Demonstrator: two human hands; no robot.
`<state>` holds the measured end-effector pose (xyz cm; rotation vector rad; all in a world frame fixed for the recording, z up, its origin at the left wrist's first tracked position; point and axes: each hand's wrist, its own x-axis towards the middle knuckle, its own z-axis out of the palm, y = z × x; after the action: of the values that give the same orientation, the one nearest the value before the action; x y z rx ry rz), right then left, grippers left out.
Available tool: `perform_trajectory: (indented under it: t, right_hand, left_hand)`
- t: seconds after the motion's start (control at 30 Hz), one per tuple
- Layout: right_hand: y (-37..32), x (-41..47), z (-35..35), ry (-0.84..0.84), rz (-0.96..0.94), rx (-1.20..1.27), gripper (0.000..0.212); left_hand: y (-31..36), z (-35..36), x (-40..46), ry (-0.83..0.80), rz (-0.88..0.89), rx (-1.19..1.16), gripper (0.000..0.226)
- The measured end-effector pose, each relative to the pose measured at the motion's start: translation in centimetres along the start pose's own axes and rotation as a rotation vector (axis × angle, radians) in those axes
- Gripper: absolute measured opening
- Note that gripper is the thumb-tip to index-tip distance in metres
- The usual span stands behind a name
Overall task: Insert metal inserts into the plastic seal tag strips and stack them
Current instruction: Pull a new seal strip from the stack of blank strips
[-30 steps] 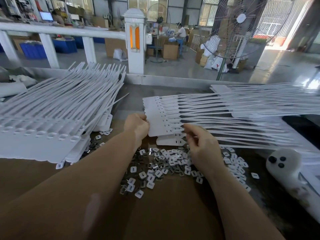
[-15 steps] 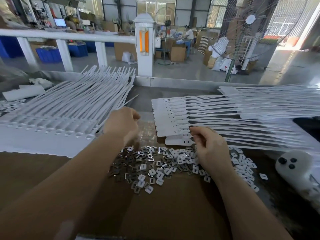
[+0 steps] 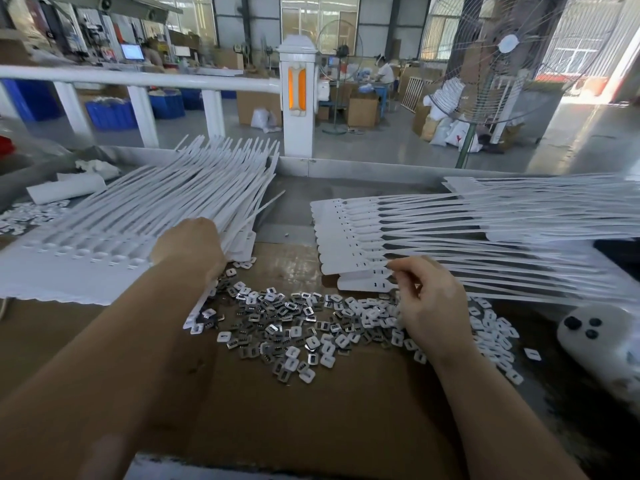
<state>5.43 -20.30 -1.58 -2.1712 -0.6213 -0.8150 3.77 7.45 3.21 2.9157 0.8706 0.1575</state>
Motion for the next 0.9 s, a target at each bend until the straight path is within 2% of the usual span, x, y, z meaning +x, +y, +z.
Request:
perform_trajectory:
  t: [0.1,0.2,0.27,0.33,0.47,0.57,0.67,0.77,0.9]
  right_hand:
    - [0.1,0.0,0.0,0.002,0.009,0.005,0.015]
    - [0.0,-0.1,0.0,0.008,0.011,0.010,0.015]
    - [0.0,-0.1,0.0,0.014,0.014,0.013,0.014]
    - [-0.1,-0.1,0.0,0.015,0.013,0.010,0.014]
    - [-0.1,-0.1,0.0,0.003,0.024,0.004,0.015]
    - [-0.2,-0.1,0.0,0.005,0.032,0.007,0.015]
    - [-0.2,-0.1,-0.1,-0.017,0.040,0.045,0.016]
    - [-0.4,-0.1,-0.1,-0.067,0.133,0.138,0.017]
    - [-1.2,-0.1,-0.4,-0.155,0.286,0.324,0.028]
  left_hand:
    - [-0.2,-0.4,0.0,0.023,0.006,0.021,0.002]
    - [0.0,-0.7,0.1,0.041,-0.009,0.024,0.020]
    - [0.2,-1.1,0.0,0.055,-0.007,-0.004,0.018]
    - [0.5,-1.6,-0.2,0.066,0.025,-0.103,0.004]
    - [1.9,-2.6,-0.3,0.043,0.081,-0.448,0.021]
    - [4.1,-3.0,-1.3,-0.062,0.136,-0.780,0.023]
    - [6.4,-3.0,-2.5,-0.239,0.170,-1.029,0.016]
    - [8.6,-2.4,-3.5,-0.357,0.173,-1.154,0.013]
    - [10.7,-1.2,-4.5,-0.438,0.154,-1.167,0.007]
